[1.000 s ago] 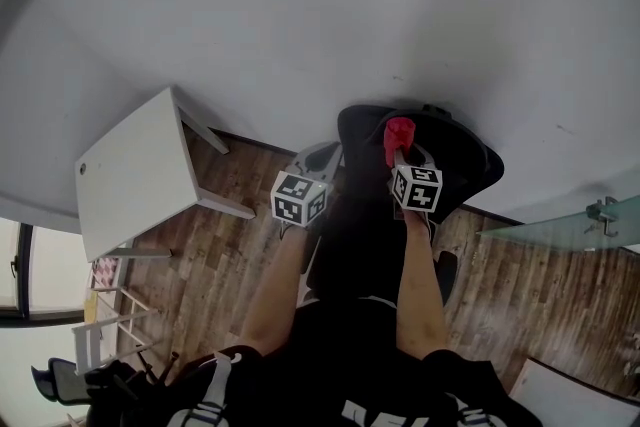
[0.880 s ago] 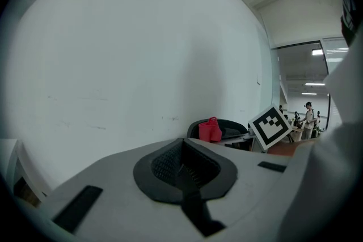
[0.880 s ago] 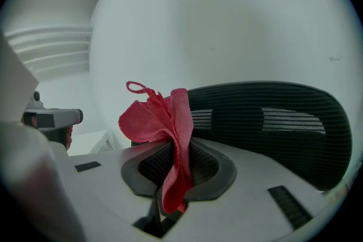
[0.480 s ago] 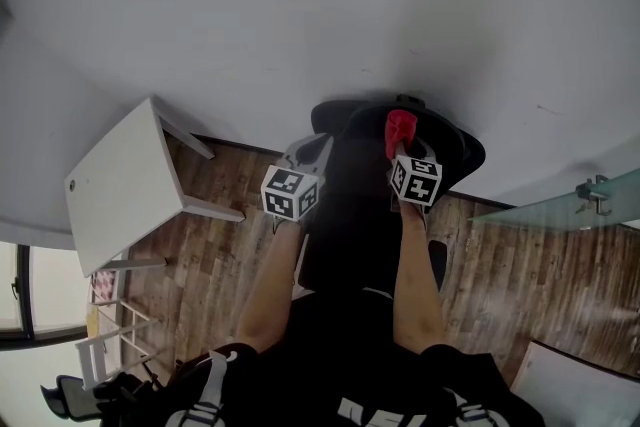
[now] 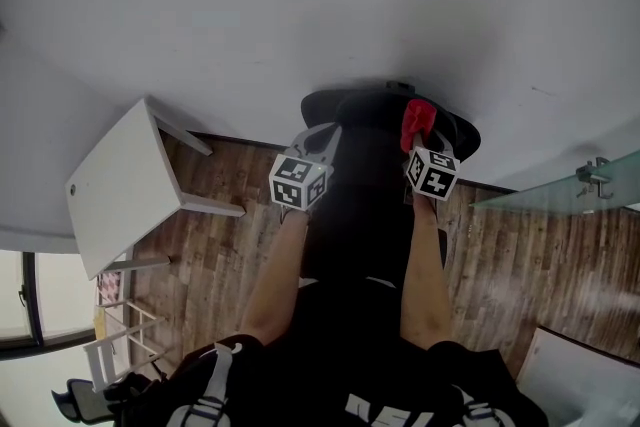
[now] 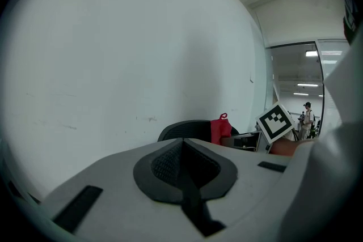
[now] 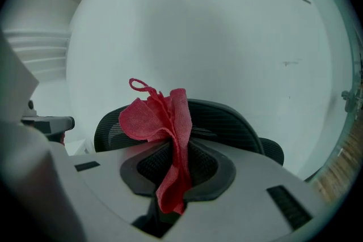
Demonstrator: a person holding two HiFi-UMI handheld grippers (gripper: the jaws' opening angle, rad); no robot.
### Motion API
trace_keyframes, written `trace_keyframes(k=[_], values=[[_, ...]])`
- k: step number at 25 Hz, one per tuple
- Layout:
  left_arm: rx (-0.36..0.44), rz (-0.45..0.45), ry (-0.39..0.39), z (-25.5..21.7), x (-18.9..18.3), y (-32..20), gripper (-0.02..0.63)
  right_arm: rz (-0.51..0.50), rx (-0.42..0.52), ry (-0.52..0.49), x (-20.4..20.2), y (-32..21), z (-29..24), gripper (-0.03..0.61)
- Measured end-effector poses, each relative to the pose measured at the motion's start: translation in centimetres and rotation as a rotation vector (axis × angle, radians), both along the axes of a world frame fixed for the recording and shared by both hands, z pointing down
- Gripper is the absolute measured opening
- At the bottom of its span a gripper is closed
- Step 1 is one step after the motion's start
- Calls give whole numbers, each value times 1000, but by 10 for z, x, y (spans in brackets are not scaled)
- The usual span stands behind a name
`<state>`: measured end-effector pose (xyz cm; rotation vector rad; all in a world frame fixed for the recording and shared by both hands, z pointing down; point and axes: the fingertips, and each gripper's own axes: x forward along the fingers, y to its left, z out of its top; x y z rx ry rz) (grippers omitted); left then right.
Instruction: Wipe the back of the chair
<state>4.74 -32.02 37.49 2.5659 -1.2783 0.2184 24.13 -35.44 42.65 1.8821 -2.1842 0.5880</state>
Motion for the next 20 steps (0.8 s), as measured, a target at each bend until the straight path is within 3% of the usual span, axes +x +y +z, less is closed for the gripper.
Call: trace_keyframes(k=[9,14,20], values=[[4,34,-13,-2,23,17,23,64,16,-28,39,17,-4,77],[9,25,-32,-6,16,27,23,97,30,-38,48,28,-8,74],[1,-5,0,-7,7,40,23,153,26,-83,62,42,-10,74]])
